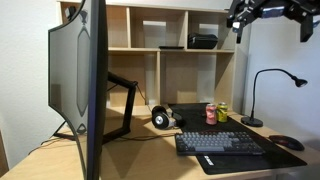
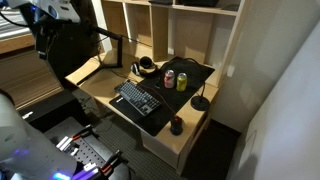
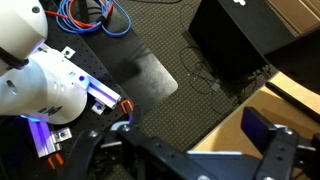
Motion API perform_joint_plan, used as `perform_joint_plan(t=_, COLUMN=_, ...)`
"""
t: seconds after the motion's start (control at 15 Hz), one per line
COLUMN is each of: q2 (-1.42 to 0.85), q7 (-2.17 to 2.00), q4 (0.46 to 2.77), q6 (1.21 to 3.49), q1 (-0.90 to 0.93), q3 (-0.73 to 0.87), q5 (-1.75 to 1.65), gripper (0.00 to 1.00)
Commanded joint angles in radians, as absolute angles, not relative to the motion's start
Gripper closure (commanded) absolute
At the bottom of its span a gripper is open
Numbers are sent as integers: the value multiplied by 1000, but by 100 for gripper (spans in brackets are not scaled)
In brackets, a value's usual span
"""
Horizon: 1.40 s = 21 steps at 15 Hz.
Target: Press the spacebar on the keyboard
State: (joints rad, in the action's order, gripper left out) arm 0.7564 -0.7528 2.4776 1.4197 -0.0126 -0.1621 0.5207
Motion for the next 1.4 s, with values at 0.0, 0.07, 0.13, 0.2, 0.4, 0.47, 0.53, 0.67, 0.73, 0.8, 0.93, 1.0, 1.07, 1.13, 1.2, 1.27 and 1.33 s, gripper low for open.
perform_joint_plan(t=0.0, q2=960, q7=-837, q4=2459, q6=1382, q1=-51, q3=-151, q5=561, gripper=0)
perform_joint_plan(t=0.07, q2=1004, q7=-873, q4=2448, q6=1378, q1=-61, q3=-150, q5=572, gripper=0)
perform_joint_plan(t=0.13, q2=1044, q7=-908, q4=2438, q6=1380, q1=-74, q3=-151, q5=581, gripper=0)
perform_joint_plan(t=0.2, q2=1079, q7=-942, q4=2431, q6=1394, q1=-89, q3=-157, q5=587, gripper=0)
perform_joint_plan(t=0.4, q2=1092, q7=-945, q4=2419, q6=1391, q1=-90, q3=-160, q5=576, gripper=0)
perform_joint_plan(t=0.47, q2=1118, q7=-954, q4=2419, q6=1391, q1=-98, q3=-162, q5=576, gripper=0)
perform_joint_plan(t=0.53, q2=1057, q7=-949, q4=2450, q6=1417, q1=-115, q3=-172, q5=582, gripper=0)
perform_joint_plan(t=0.67, q2=1004, q7=-973, q4=2519, q6=1478, q1=-154, q3=-185, q5=592, gripper=0)
perform_joint_plan(t=0.73, q2=983, q7=-990, q4=2552, q6=1516, q1=-172, q3=-202, q5=583, gripper=0)
perform_joint_plan(t=0.8, q2=942, q7=-1005, q4=2579, q6=1557, q1=-182, q3=-213, q5=584, gripper=0)
perform_joint_plan(t=0.93, q2=853, q7=-1045, q4=2635, q6=1669, q1=-198, q3=-241, q5=583, gripper=0)
perform_joint_plan(t=1.0, q2=805, q7=-1059, q4=2664, q6=1734, q1=-196, q3=-249, q5=586, gripper=0)
perform_joint_plan(t=1.07, q2=749, q7=-1076, q4=2687, q6=1792, q1=-191, q3=-252, q5=584, gripper=0)
perform_joint_plan(t=1.13, q2=700, q7=-1066, q4=2686, q6=1773, q1=-157, q3=-207, q5=608, gripper=0)
perform_joint_plan(t=1.2, q2=782, q7=-1078, q4=2675, q6=1757, q1=-142, q3=-206, q5=553, gripper=0)
perform_joint_plan(t=1.27, q2=740, q7=-1077, q4=2687, q6=1769, q1=-138, q3=-200, q5=564, gripper=0)
perform_joint_plan(t=1.33, q2=709, q7=-1077, q4=2689, q6=1775, q1=-137, q3=-193, q5=569, gripper=0)
